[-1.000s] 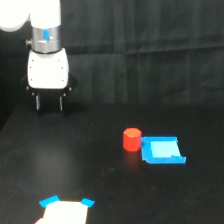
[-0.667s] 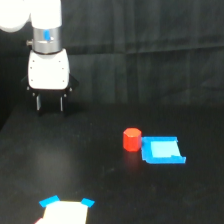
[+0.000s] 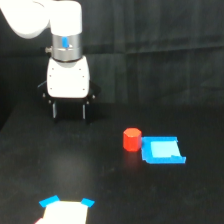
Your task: Pick up the red object from the table
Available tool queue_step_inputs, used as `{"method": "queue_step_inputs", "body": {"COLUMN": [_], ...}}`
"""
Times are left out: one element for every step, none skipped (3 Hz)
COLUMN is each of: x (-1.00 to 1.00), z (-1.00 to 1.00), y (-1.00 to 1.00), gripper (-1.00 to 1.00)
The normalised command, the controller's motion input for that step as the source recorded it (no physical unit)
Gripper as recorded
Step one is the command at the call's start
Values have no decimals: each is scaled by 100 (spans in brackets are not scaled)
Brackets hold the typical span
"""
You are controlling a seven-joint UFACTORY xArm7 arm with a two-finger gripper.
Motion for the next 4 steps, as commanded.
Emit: {"method": "queue_step_inputs", "body": {"x": [100,100,100,-32], "z": [-32,-31,-49,-77], "y": [-14,-97,-100,-100], "gripper": [11,100,96,-100]}}
